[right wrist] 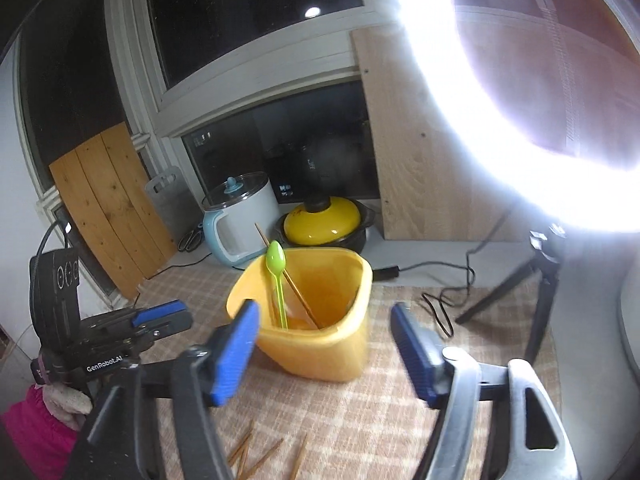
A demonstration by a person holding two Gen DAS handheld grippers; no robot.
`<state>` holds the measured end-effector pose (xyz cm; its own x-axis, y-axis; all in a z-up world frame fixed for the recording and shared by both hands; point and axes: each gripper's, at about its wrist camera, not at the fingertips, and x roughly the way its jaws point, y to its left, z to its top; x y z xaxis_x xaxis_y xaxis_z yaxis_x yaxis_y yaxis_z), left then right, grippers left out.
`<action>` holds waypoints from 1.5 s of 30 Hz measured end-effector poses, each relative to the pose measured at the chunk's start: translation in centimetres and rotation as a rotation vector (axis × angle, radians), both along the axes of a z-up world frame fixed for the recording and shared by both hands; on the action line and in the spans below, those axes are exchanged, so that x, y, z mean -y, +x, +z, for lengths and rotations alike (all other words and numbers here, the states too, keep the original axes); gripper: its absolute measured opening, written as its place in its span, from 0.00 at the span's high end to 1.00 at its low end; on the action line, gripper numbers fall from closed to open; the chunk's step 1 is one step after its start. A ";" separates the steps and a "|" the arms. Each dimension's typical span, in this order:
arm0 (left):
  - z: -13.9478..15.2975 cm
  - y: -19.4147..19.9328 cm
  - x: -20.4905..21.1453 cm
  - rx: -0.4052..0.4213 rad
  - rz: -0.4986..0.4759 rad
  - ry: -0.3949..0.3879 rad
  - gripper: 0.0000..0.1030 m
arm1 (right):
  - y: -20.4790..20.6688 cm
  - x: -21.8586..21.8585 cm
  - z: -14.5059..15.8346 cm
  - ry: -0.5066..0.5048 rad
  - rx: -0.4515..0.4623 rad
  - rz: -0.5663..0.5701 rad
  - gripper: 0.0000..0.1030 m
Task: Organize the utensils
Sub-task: 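Open both tools to drop the spoons into the bin, then grasp a chopstick with the left tool while the right tool grasps another chopstick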
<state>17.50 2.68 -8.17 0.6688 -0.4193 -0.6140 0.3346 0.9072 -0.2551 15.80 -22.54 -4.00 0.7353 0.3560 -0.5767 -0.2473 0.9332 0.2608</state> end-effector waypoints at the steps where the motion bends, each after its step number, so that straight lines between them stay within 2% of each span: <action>1: -0.2 -0.6 -0.3 -0.011 0.003 0.001 0.75 | -0.6 0.3 -0.3 0.003 -0.005 -0.004 0.22; 3: -0.4 -1.5 -0.7 -0.032 0.004 0.005 0.75 | -1.4 0.8 -0.7 0.004 -0.014 0.001 0.20; 10: -2.0 -4.4 -1.3 -0.129 0.003 0.019 0.75 | -4.0 1.4 -3.0 -0.033 -0.055 0.016 0.00; 16: -4.5 -6.2 -0.4 -0.243 -0.036 0.027 0.75 | -4.9 1.7 -4.9 -0.035 -0.129 0.054 0.00; 21: -7.0 -7.6 1.4 -0.332 -0.074 0.072 0.75 | -4.7 1.5 -6.4 -0.046 -0.214 0.088 0.00; 25: -9.1 -8.2 2.7 -0.387 -0.095 0.117 0.75 | -4.2 0.7 -8.0 -0.015 -0.306 0.153 0.12; 32: -11.4 -7.7 3.5 -0.419 -0.083 0.162 0.75 | -3.6 -0.8 -11.1 0.050 -0.414 0.219 0.40; 35: -12.0 -7.2 3.4 -0.430 -0.079 0.168 0.81 | -3.4 -1.4 -12.3 0.064 -0.454 0.232 0.48; 40: -12.3 -6.8 3.2 -0.434 -0.084 0.169 0.81 | -2.7 -1.4 -14.1 0.097 -0.507 0.226 0.60; 45: -12.4 -6.5 3.1 -0.434 -0.086 0.161 0.81 | -2.2 -1.3 -14.7 0.126 -0.529 0.214 0.62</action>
<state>11.03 -0.38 -20.58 0.3030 -0.3386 -0.8908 0.3033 0.9204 -0.2467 13.62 -21.27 -18.67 0.2627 0.5550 -0.7893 -0.2331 0.8303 0.5063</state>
